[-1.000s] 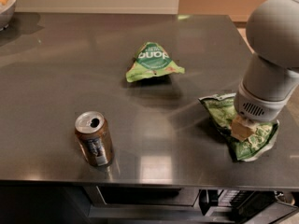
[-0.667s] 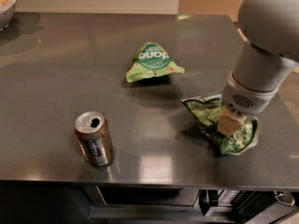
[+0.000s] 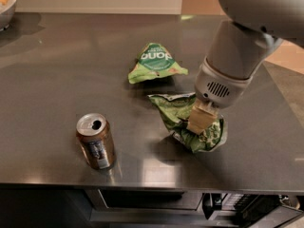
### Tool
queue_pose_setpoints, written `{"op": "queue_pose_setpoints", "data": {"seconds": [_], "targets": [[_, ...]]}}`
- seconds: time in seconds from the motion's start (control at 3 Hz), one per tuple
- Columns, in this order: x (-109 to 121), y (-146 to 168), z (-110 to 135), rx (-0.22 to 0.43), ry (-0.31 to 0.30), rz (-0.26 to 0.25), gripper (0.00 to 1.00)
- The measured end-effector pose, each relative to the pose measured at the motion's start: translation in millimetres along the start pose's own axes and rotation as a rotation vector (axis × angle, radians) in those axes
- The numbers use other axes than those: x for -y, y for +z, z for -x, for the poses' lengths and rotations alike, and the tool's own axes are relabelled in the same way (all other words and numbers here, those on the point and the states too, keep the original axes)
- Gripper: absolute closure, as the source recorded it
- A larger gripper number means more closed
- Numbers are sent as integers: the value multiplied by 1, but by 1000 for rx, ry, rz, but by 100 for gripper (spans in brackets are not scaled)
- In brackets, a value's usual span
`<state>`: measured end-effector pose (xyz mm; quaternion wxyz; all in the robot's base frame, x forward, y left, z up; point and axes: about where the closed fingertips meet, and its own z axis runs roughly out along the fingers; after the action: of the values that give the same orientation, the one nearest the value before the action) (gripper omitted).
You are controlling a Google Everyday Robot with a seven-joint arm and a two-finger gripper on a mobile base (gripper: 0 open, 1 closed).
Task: Move green jalapeno chip bag near orange can
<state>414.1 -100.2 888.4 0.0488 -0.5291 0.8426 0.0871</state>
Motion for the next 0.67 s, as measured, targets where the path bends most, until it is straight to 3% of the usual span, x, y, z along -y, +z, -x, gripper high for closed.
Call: {"op": "queue_pose_setpoints", "data": {"seconds": [0.33, 0.67], "targets": [[-26, 3, 23, 33, -57, 61, 100], [-46, 13, 40, 45, -106, 101, 81]]}}
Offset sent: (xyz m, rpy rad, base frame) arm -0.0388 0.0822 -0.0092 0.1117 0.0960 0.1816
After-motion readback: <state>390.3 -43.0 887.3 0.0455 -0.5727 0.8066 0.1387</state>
